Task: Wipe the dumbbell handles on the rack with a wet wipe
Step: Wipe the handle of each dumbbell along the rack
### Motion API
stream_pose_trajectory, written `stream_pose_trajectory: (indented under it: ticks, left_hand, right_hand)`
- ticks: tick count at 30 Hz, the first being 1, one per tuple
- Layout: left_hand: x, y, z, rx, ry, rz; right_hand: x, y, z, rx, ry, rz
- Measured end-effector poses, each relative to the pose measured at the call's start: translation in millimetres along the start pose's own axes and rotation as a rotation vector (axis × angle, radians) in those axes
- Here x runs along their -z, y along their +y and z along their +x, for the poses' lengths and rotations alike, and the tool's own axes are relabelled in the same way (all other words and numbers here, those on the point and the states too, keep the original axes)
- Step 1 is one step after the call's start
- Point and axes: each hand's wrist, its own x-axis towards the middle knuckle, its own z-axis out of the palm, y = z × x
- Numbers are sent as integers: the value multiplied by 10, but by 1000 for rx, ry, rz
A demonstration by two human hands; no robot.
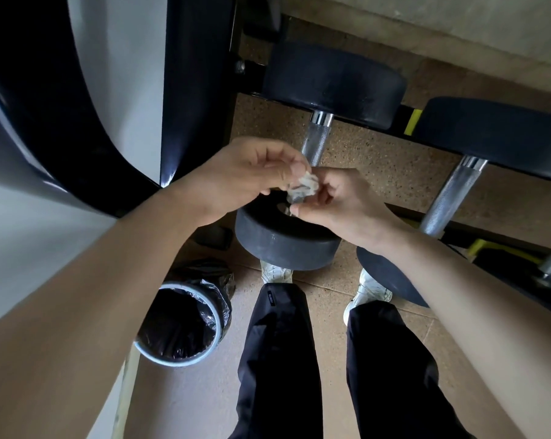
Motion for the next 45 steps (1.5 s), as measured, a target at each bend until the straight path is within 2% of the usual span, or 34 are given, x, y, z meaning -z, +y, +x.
stream_pose_trajectory:
  ticks: [2, 4, 9, 11, 13, 17, 19, 23, 26, 28, 33, 38, 42, 45]
  left_hand:
    - [-21, -22, 14, 10, 69, -29]
    - [-69, -80, 28, 44, 92, -49]
    - [-217, -193, 24, 120, 0, 28]
    - [-218, -201, -3, 118, -36, 44]
    - [-168, -236, -15, 117, -9, 127]
    - [-12, -422, 0, 140, 177, 351]
    - [25, -484, 14, 151, 220, 403]
    - [-49, -497, 73, 132, 94, 453]
    - [-137, -450, 96, 94, 71, 348]
    - [-151, -445, 94, 94, 86, 327]
    - [-147, -468, 89, 110, 253, 532]
    - [-152, -400, 211, 246, 203, 701]
    - [-190, -405, 313, 354, 198, 636]
    - [-163, -383, 304, 338, 93, 590]
  right_hand:
    - [26, 18, 26, -30, 33, 54]
    - [93, 37, 12, -88, 58, 226]
    - [166, 55, -39, -186, 64, 609]
    - [161, 105, -31, -213, 98, 658]
    - [143, 187, -31, -230, 129, 544]
    - [23, 358, -20, -208, 104, 24]
    - [-60, 382, 34, -199, 100, -101]
    - [-92, 355, 145, -189, 193, -86]
    - [-53, 312, 111, -146, 122, -28]
    - [-40, 314, 71, -115, 57, -124]
    - [-138, 324, 109, -156, 87, -264]
    - [-200, 282, 185, -268, 159, -411]
    - [-81, 266, 205, -316, 40, -388]
    - [31, 325, 233, -347, -44, -447]
